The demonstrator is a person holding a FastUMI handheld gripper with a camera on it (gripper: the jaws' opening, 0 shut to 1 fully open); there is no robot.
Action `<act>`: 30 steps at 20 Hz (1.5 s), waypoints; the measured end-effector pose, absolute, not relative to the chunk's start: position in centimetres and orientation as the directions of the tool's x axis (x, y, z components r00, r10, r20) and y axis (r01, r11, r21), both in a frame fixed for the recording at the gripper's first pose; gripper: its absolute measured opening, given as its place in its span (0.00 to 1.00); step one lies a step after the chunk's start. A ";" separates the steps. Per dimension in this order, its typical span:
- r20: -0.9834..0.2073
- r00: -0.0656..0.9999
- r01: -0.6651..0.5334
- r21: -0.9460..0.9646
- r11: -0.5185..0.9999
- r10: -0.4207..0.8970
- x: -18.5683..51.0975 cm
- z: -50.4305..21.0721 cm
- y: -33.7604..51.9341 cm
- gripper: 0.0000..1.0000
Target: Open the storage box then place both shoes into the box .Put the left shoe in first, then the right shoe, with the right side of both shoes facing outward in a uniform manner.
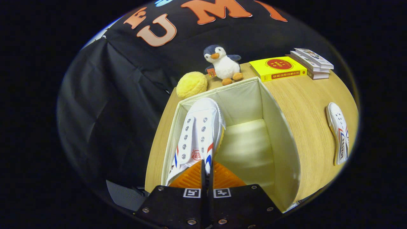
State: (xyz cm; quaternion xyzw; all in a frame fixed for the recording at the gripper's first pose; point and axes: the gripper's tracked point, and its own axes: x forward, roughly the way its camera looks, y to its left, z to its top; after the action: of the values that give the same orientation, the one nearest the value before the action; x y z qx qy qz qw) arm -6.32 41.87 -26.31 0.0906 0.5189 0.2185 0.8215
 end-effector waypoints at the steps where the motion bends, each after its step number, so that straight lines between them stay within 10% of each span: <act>1: -0.817 0.365 -0.261 0.371 0.891 0.447 -6.3 -26.6 42.0 0.00; 5: -0.839 0.335 -0.218 0.373 0.902 0.428 -6.9 -27.5 42.4 0.03; 12: -0.788 0.377 -0.213 0.438 0.873 0.487 -5.5 -24.7 41.6 0.94; 30: -0.704 0.581 -0.175 0.383 0.907 0.409 3.0 -17.2 20.9 0.99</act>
State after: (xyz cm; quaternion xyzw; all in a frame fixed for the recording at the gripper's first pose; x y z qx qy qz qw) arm 2.97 20.92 -17.16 0.1370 0.4266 0.1662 0.8784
